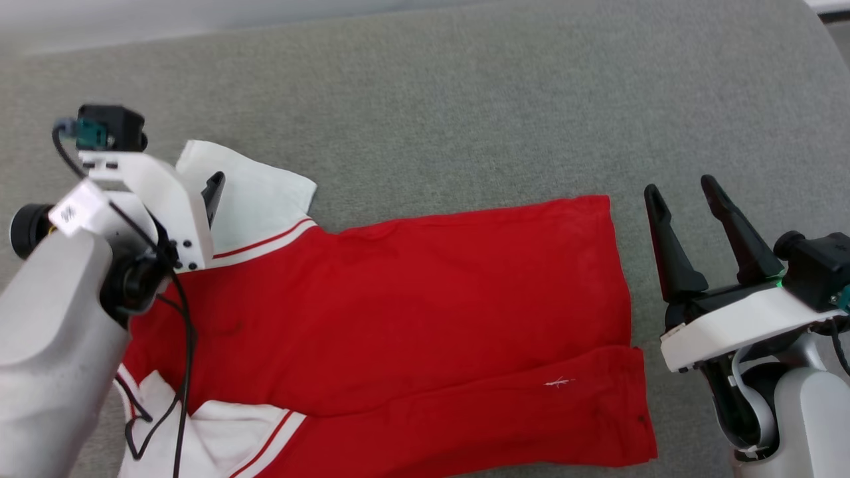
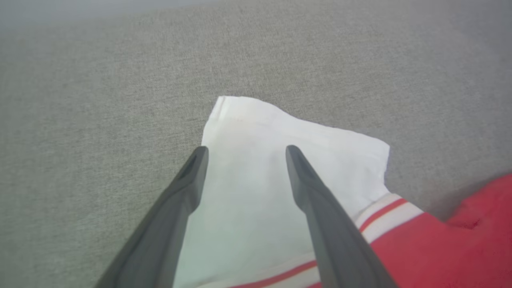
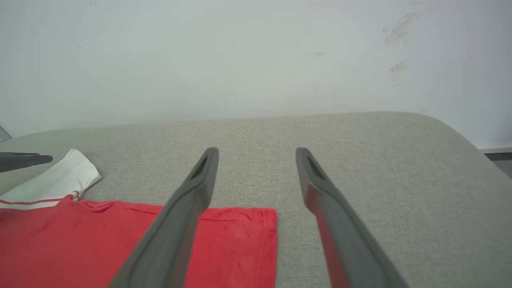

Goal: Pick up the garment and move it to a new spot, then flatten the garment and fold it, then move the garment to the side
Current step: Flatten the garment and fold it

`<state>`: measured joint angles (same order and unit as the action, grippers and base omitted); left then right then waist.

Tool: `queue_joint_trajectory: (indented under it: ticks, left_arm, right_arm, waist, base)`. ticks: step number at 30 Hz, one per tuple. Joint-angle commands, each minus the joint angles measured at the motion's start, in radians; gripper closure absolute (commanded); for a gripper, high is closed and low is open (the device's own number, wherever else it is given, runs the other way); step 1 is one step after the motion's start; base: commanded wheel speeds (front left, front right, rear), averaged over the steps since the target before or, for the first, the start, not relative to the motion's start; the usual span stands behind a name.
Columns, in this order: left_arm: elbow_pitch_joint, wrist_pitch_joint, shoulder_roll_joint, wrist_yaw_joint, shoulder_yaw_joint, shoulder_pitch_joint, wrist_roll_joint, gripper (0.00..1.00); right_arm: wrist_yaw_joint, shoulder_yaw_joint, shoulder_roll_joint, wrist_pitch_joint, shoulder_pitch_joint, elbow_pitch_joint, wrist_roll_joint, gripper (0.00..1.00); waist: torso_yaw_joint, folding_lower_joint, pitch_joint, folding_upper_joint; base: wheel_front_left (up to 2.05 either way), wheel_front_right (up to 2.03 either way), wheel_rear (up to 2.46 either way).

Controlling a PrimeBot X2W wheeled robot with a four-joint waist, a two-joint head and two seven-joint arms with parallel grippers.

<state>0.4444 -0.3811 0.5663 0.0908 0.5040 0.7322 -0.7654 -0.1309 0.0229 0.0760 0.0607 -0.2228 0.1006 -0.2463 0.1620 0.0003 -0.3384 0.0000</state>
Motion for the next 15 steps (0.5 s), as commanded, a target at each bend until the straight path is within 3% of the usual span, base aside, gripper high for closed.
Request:
queue_joint_trajectory:
  ticks: [1, 5, 14, 15]
  left_arm:
    - [0.028, -0.034, -0.003, -0.013, 0.006, 0.034, -0.009, 0.00]
    - [0.113, -0.162, 0.005, -0.037, 0.032, 0.130, -0.014, 0.00]
    - [0.263, -0.492, 0.017, -0.036, 0.140, 0.199, 0.009, 0.00]
    - [0.272, -0.530, 0.009, -0.034, 0.146, 0.193, -0.004, 0.07]
  right_arm:
    - [0.000, 0.006, 0.005, -0.005, -0.015, -0.002, -0.005, 0.00]
    - [0.000, 0.023, 0.002, -0.011, -0.032, -0.016, -0.021, 0.00]
    - [0.000, 0.035, 0.000, -0.020, -0.045, -0.062, -0.072, 0.00]
    - [0.000, 0.037, -0.001, -0.019, -0.047, -0.067, -0.081, 0.00]
  waist:
    - [0.030, -0.0003, -0.042, 0.0000]
    - [0.050, -0.0003, -0.074, 0.0000]
    - [0.080, -0.0003, -0.107, 0.0000]
    - [0.081, -0.0003, -0.109, 0.0000]
  base:
    - [0.00, 0.00, 0.00]
    - [0.00, 0.00, 0.00]
    - [0.00, 0.00, 0.00]
    - [0.00, 0.00, 0.00]
